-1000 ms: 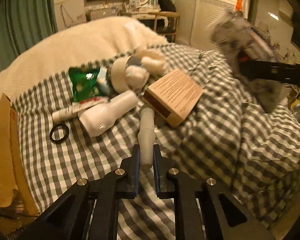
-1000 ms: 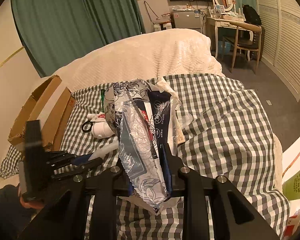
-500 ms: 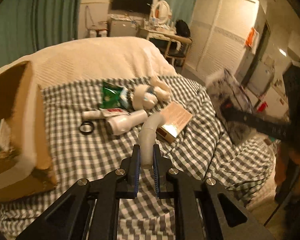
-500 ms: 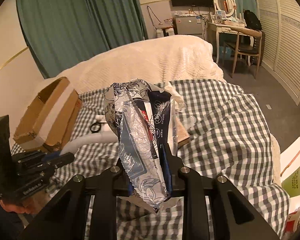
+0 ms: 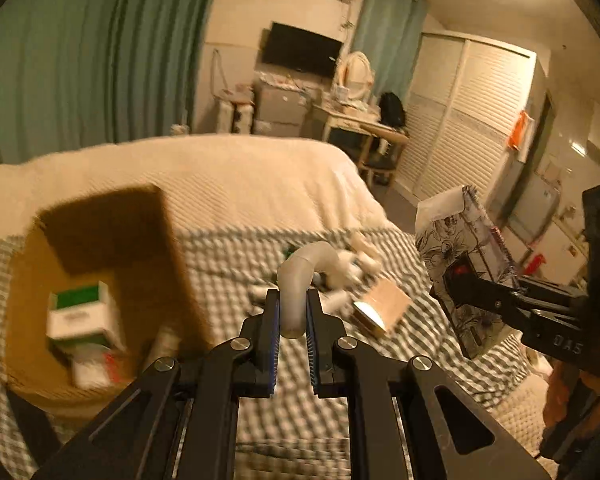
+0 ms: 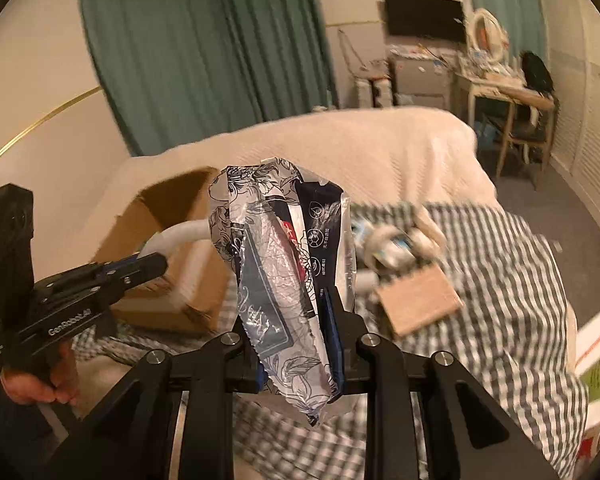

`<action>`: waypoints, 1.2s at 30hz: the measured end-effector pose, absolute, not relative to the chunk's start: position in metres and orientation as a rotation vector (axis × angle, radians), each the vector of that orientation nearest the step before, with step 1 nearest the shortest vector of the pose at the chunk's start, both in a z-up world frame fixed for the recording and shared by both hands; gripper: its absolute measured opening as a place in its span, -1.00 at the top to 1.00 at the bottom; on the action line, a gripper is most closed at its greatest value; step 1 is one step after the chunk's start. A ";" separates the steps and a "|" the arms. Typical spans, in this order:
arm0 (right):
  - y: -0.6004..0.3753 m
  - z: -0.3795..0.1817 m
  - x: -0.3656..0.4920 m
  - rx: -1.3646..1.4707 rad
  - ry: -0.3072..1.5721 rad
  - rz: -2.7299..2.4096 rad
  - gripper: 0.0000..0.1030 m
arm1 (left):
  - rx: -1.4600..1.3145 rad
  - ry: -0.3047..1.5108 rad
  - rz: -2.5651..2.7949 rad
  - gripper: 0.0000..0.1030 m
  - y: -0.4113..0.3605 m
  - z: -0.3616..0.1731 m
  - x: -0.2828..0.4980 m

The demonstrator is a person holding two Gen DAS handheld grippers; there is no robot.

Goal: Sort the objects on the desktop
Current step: 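Place the white tube and patterned bag into the cardboard box, opening both grippers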

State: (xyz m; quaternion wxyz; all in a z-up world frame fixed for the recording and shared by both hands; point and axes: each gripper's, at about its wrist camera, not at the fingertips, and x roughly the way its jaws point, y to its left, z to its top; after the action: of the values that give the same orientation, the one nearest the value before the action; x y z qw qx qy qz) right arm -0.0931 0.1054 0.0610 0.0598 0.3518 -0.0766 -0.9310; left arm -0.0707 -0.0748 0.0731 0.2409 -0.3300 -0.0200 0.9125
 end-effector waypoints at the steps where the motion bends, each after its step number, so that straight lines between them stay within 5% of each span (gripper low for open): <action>1: 0.093 0.070 -0.099 1.049 -0.213 -2.812 0.56 | -0.896 -0.054 2.514 0.78 -0.082 0.078 -0.073; 10: 0.001 0.103 -0.157 0.988 -0.183 -2.730 0.56 | -0.894 -0.070 2.672 0.78 -0.164 0.100 -0.105; 21: -0.076 0.055 -0.231 1.124 -0.207 -2.634 0.56 | -1.069 -0.119 2.734 0.78 -0.222 0.046 -0.142; 24: -0.085 0.042 -0.240 1.148 -0.204 -2.632 0.31 | -1.104 -0.119 2.739 0.76 -0.224 0.036 -0.145; 26: -0.084 0.038 -0.243 1.141 -0.239 -2.625 0.00 | -1.121 -0.114 2.762 0.63 -0.225 0.033 -0.145; 27: -0.082 0.038 -0.243 1.130 -0.252 -2.625 -0.14 | -1.126 -0.112 2.769 0.41 -0.228 0.032 -0.143; 28: -0.080 0.040 -0.242 1.120 -0.260 -2.636 -0.18 | -1.127 -0.114 2.781 -0.11 -0.227 0.033 -0.142; 30: -0.070 0.046 -0.236 1.091 -0.265 -2.659 -0.19 | -1.122 -0.124 2.822 -0.74 -0.227 0.036 -0.139; 36: -0.006 0.067 -0.197 1.065 -0.240 -2.848 -0.29 | -1.104 -0.144 2.776 -0.78 -0.202 0.049 -0.124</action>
State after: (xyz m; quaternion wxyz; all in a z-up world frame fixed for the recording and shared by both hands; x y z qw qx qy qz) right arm -0.1975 -0.0065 0.0672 0.0459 0.3488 -0.0785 -0.9328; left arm -0.1242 -0.2022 0.0487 0.0753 -0.3680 -0.0481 0.9255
